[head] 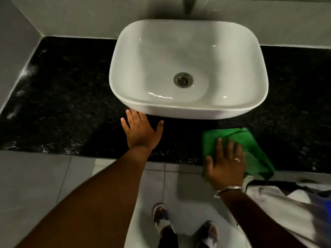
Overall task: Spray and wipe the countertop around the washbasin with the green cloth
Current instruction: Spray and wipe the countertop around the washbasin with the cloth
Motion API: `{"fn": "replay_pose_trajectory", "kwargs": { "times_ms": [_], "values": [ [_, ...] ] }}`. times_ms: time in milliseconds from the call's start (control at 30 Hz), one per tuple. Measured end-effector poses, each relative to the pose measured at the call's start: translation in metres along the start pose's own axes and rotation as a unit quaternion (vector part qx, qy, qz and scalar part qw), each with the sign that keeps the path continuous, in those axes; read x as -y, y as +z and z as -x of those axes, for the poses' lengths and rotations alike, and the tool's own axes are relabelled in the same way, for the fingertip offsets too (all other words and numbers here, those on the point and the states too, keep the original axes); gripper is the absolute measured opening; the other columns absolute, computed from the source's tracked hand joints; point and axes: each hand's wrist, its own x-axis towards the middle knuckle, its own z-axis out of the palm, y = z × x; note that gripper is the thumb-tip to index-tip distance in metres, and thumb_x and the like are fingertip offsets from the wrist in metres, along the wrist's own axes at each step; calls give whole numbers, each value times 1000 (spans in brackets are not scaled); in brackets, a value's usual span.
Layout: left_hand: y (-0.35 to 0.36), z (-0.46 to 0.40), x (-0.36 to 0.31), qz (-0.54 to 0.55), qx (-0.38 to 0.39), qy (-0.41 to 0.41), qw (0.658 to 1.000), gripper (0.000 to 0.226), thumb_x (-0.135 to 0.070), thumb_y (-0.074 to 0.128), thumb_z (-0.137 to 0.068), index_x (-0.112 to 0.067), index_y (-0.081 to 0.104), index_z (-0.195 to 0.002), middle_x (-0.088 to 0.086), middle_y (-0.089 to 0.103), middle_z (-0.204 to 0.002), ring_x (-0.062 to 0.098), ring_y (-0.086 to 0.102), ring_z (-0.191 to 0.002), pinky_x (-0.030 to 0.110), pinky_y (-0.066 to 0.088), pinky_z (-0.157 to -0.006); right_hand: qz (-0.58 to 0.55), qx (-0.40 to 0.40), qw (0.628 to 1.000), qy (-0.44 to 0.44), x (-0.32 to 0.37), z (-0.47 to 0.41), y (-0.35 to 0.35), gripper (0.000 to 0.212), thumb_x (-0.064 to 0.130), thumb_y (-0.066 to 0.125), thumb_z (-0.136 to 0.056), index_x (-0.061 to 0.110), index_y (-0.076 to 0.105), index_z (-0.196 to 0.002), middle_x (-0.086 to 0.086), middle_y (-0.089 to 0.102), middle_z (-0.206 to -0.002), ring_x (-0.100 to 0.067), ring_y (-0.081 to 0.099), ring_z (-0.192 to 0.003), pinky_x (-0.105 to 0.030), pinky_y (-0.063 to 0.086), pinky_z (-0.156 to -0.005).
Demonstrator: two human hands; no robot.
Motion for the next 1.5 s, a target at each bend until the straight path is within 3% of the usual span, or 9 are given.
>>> {"fn": "replay_pose_trajectory", "kwargs": {
  "times_ms": [100,233,433,600,833,967,1200,1400,1500],
  "values": [
    [-1,1,-1,1,3,-3,1000,100,-74,31,-79,-3,24,-150,22,25,-159,35,10,-150,59,3,-120,7,34,998,-60,47,10,8,71,54,43,-80,21,38,-143,-20,47,-141,-46,37,-129,-54,23,-109],
    [-4,-2,-1,6,-1,-9,1000,104,-76,26,-81,0,16,-151,23,16,-161,35,5,-151,58,0,-121,31,54,991,-116,-5,-3,-2,69,60,37,-84,26,37,-144,-15,46,-144,-42,39,-128,-51,25,-108],
    [-8,1,-1,8,34,-30,999,109,-79,25,-79,-2,6,-153,21,3,-164,36,-2,-151,57,-5,-120,35,17,999,15,-89,-20,-16,68,52,35,-86,13,39,-142,-29,41,-141,-48,37,-125,-57,28,-108],
    [-28,-17,31,21,12,-14,1000,95,-68,36,-83,-7,14,-153,19,9,-164,35,4,-151,53,1,-122,0,-4,995,97,-21,-12,-11,68,46,39,-84,10,35,-142,-33,37,-143,-51,34,-130,-59,23,-109],
    [-66,-106,147,-69,4,6,998,91,-75,30,-83,-22,14,-155,18,8,-164,36,5,-151,51,4,-123,-15,65,996,-58,94,5,6,73,53,35,-83,10,38,-143,-28,39,-145,-50,32,-133,-58,22,-110],
    [-59,-123,204,-67,51,3,996,99,-88,12,-75,-30,5,-155,15,2,-165,35,0,-152,53,2,-122,7,73,990,-117,88,0,5,79,65,16,-88,13,39,-143,-22,41,-146,-48,36,-130,-57,27,-110],
    [-45,-124,215,-18,20,41,999,93,-88,11,-79,-33,6,-154,19,4,-164,38,-1,-151,57,0,-119,7,35,999,40,176,16,12,73,49,32,-84,7,36,-144,-35,38,-142,-53,30,-132,-59,24,-111],
    [-47,-123,214,6,24,55,998,92,-85,16,-80,-31,7,-154,21,1,-164,39,-3,-151,60,0,-119,8,60,996,-60,330,27,39,71,50,41,-85,13,35,-144,-26,41,-145,-47,32,-134,-56,20,-114],
    [-48,-123,215,16,30,54,998,93,-85,17,-80,-31,8,-154,21,2,-164,38,-3,-151,60,1,-119,13,88,977,-192,328,24,40,64,53,37,-89,19,36,-144,-18,43,-146,-42,35,-135,-53,22,-114]
  ]
}}
